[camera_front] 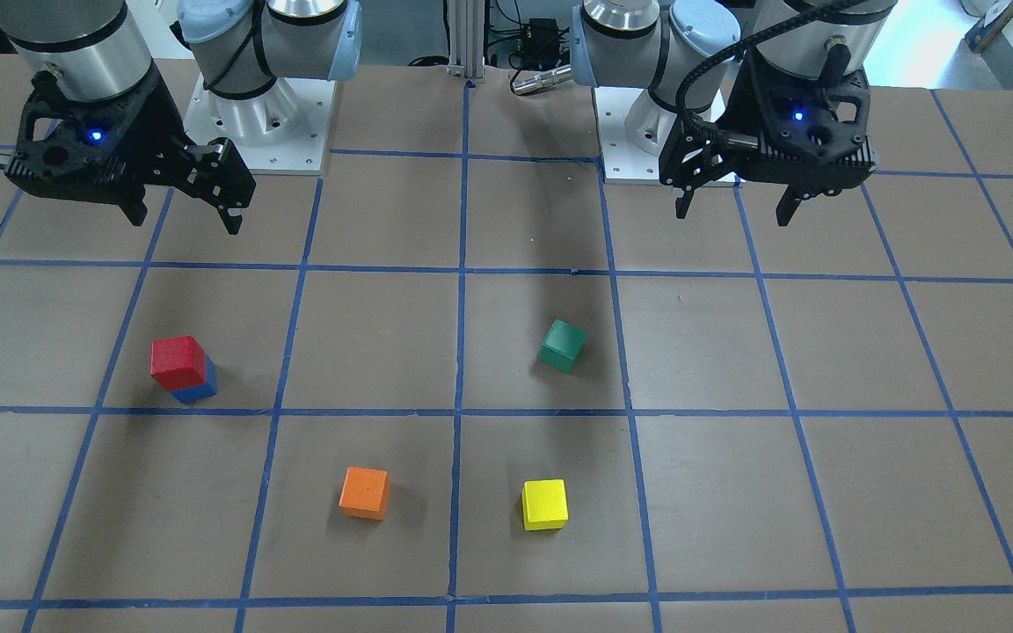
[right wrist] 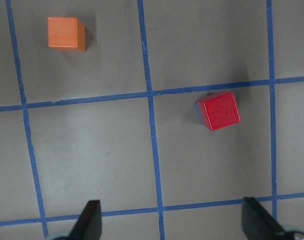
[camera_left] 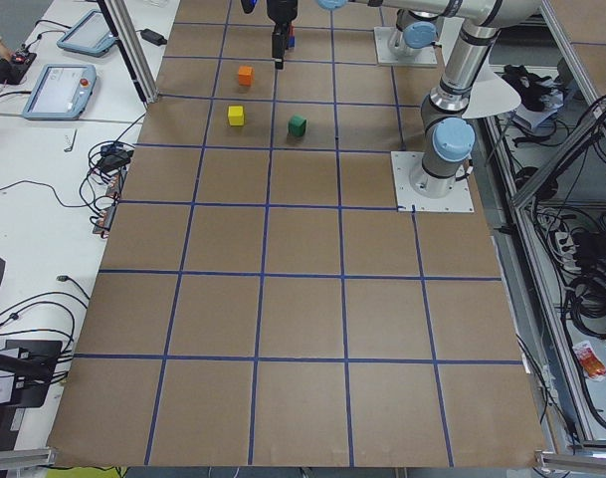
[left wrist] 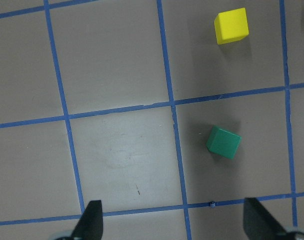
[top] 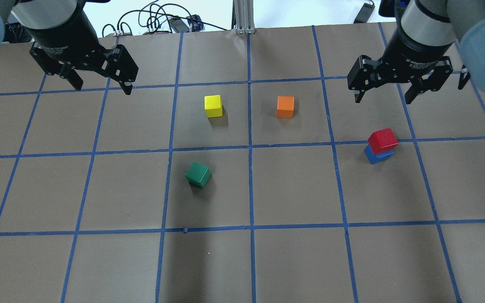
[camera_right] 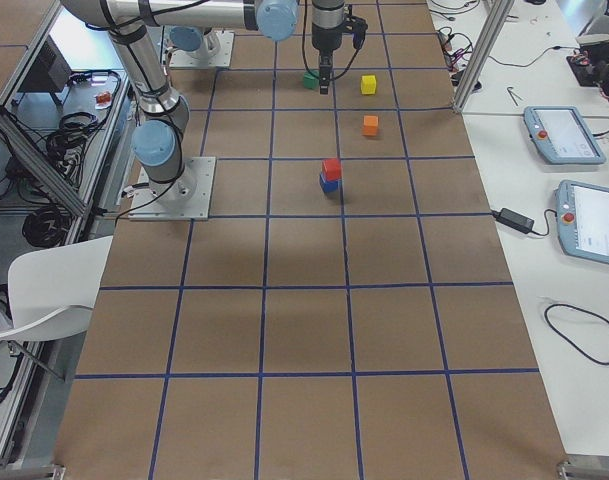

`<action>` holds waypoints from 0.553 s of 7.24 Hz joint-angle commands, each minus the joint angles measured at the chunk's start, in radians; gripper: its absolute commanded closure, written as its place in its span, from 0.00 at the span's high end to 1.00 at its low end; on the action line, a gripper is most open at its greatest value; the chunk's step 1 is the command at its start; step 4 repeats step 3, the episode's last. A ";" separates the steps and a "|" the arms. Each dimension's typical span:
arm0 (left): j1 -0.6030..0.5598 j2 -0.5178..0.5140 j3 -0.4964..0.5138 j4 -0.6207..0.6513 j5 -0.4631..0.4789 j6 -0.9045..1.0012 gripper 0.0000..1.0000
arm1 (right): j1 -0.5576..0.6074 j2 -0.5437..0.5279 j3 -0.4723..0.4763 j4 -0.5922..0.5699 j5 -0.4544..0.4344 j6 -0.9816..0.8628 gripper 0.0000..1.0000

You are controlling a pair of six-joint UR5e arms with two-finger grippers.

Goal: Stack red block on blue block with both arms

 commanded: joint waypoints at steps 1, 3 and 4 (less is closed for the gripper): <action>0.000 -0.004 0.000 0.000 -0.002 0.000 1.00 | 0.012 0.000 0.002 0.002 -0.002 0.001 1.00; 0.000 0.001 0.000 0.000 0.000 0.000 1.00 | 0.012 0.002 0.019 0.001 -0.011 0.012 1.00; 0.000 0.001 0.000 0.000 0.000 0.000 1.00 | 0.012 0.002 0.019 0.001 -0.011 0.012 1.00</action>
